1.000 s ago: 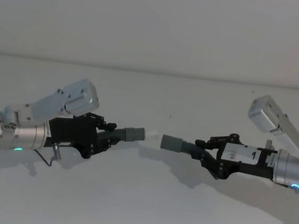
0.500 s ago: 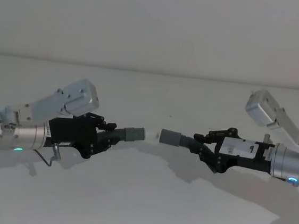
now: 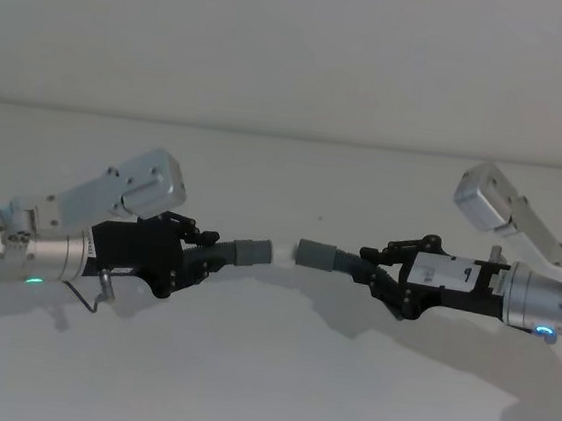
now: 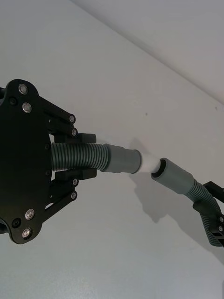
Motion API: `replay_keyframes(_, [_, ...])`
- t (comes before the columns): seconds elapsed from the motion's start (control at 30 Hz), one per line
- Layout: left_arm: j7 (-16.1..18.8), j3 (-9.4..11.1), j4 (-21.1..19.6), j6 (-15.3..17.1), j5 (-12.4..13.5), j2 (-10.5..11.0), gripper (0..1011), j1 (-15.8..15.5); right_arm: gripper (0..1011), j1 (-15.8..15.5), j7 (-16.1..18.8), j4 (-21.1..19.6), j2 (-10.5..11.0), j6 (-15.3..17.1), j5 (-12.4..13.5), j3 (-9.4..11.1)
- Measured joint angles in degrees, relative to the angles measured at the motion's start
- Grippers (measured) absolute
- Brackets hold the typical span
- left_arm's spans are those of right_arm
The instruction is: Use both hands to pick up one end of the pipe from the table, align the ends, and insert them.
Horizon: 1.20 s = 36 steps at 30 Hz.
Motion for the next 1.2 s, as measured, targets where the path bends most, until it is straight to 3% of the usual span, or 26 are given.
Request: replay_keyframes(1.2, [0.00,0.00,0.00,0.00,0.00,0.00,302,0.00,259,1.90,-1.09,1.18,0.24,1.14,0.24,-2.12])
